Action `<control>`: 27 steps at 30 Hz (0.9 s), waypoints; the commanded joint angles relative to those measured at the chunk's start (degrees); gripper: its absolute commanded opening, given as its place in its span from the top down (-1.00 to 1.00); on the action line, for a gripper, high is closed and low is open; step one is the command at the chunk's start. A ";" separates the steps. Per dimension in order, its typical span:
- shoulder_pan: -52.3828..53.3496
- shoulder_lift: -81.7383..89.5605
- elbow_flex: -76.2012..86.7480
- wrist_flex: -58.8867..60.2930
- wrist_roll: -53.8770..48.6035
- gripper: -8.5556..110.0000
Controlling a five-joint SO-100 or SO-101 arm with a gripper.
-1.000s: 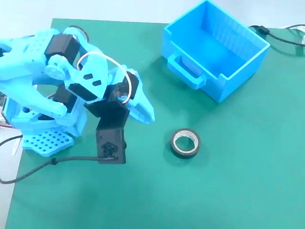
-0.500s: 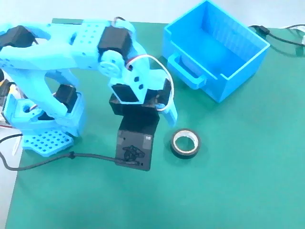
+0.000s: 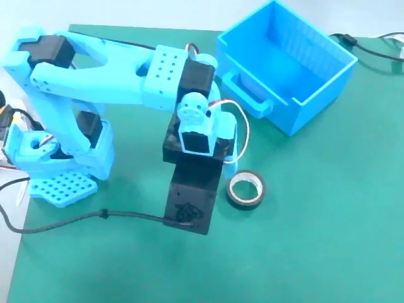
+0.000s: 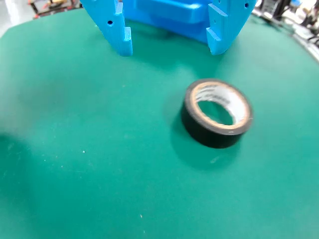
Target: Put the tape in the box
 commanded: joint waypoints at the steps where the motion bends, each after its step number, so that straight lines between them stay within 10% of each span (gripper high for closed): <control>1: -1.05 -0.88 -6.68 -0.44 -1.05 0.49; 27: -3.43 -21.09 -5.71 -13.10 -0.97 0.46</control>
